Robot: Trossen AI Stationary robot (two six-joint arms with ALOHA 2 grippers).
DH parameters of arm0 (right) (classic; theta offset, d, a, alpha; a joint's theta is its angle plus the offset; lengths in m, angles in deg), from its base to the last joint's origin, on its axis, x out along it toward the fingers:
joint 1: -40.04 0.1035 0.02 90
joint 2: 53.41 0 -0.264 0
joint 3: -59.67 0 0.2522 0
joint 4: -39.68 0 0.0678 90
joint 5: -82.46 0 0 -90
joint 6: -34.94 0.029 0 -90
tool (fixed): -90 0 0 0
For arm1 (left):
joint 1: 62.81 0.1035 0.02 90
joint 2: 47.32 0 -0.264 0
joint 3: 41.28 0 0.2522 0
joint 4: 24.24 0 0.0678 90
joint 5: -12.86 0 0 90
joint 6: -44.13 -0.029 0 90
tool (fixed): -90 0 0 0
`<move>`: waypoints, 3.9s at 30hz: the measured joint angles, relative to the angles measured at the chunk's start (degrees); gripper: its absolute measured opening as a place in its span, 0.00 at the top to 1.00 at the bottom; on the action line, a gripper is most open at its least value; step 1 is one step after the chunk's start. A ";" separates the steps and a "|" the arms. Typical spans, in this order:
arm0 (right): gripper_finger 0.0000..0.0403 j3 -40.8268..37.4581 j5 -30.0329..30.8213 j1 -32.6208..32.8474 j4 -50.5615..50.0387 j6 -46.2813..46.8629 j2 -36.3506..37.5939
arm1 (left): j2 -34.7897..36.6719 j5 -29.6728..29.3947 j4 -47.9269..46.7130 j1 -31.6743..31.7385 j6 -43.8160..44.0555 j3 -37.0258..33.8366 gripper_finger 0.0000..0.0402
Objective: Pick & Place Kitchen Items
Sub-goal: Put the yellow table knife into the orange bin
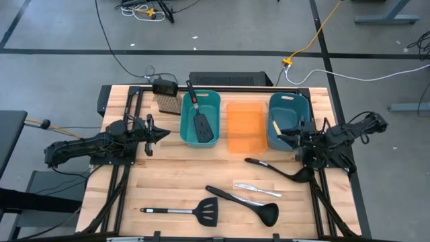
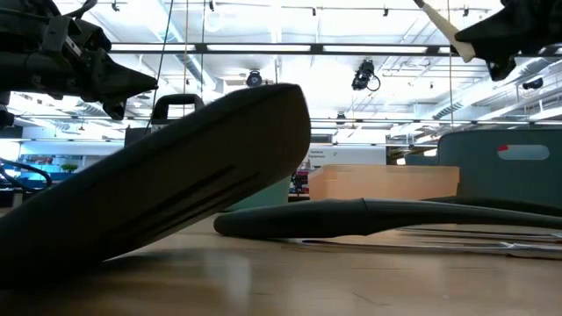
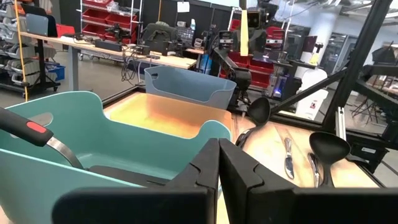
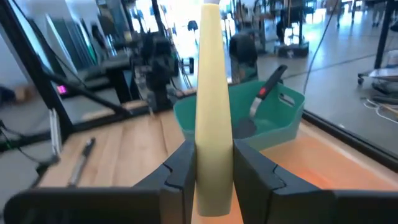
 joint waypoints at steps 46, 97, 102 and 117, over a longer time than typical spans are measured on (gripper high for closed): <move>0.78 59.06 -11.40 -26.74 -59.04 24.13 -63.31 | -0.01 -0.07 0.15 0.00 -0.04 0.00 0.97; 0.78 54.37 -24.04 -31.76 -46.00 35.28 -94.43 | -0.01 -0.22 0.57 0.00 -0.50 0.00 0.97; 0.78 51.40 -24.65 -31.78 -42.01 35.18 -94.43 | 0.00 -0.22 0.58 0.00 -0.50 0.00 0.97; 0.76 49.73 -23.60 -32.72 -36.76 32.28 -94.43 | -0.01 -0.22 0.59 0.00 -0.48 0.00 0.97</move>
